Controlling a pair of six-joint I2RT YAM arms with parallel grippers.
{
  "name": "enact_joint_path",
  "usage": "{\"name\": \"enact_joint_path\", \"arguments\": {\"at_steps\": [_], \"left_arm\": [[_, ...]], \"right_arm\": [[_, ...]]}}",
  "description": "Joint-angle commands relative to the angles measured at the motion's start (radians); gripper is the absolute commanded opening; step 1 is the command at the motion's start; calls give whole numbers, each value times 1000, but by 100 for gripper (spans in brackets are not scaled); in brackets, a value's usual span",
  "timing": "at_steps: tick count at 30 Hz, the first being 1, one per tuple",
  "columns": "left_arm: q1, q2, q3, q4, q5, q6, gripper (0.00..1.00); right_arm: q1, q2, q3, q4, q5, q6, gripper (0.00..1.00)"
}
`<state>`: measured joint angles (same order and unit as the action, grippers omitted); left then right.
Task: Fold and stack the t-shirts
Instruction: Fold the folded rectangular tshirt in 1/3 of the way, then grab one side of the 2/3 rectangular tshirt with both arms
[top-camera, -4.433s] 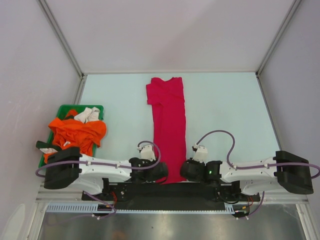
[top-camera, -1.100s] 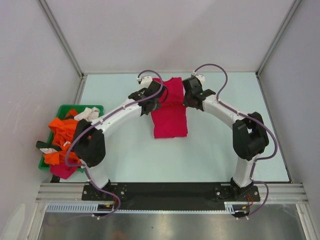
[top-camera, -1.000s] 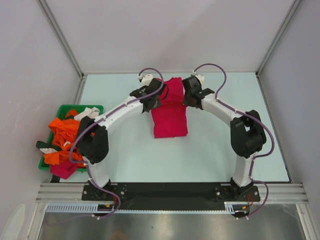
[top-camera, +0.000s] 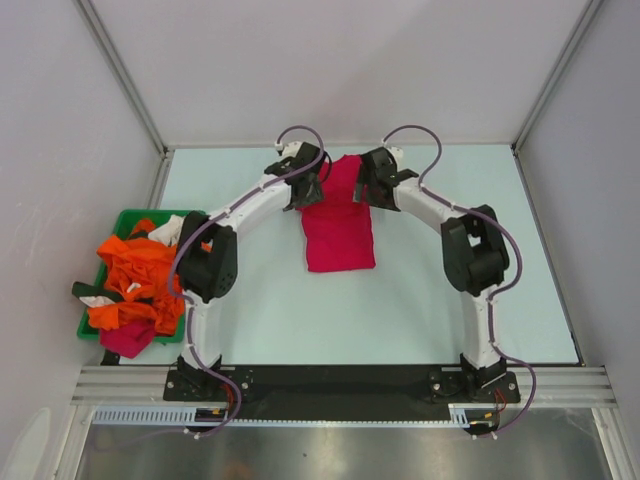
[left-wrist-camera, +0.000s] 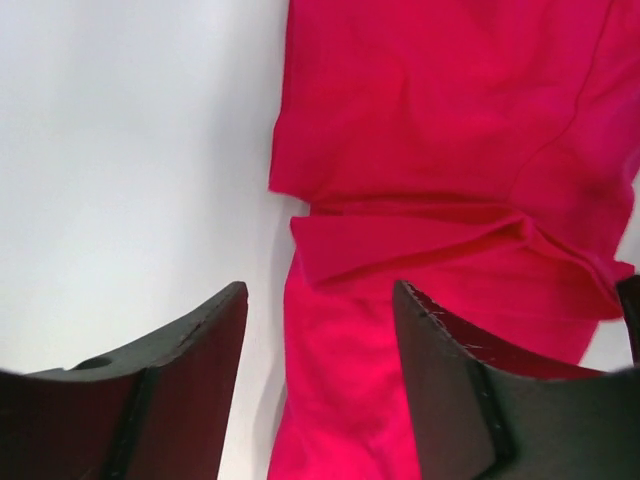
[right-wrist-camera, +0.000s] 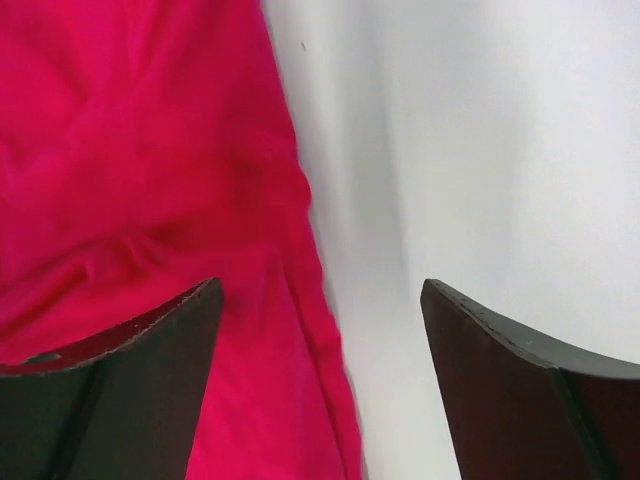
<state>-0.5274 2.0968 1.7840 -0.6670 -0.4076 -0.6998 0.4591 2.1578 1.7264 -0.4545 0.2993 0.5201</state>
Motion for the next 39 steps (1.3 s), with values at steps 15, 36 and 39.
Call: {"name": "enact_joint_path", "arguments": {"at_steps": [15,36,39], "left_arm": [[-230,-465,-612,173,21,-171,64],[-247,-465,-718,280,38,-221,64],[-247,-431,-715,290,58,-225,65]], "right_arm": [[242,-530,-677,79,75,162,65],[220,-501,-738,146,60,159,58],[210,-469,-740,160,41,162,57]]}}
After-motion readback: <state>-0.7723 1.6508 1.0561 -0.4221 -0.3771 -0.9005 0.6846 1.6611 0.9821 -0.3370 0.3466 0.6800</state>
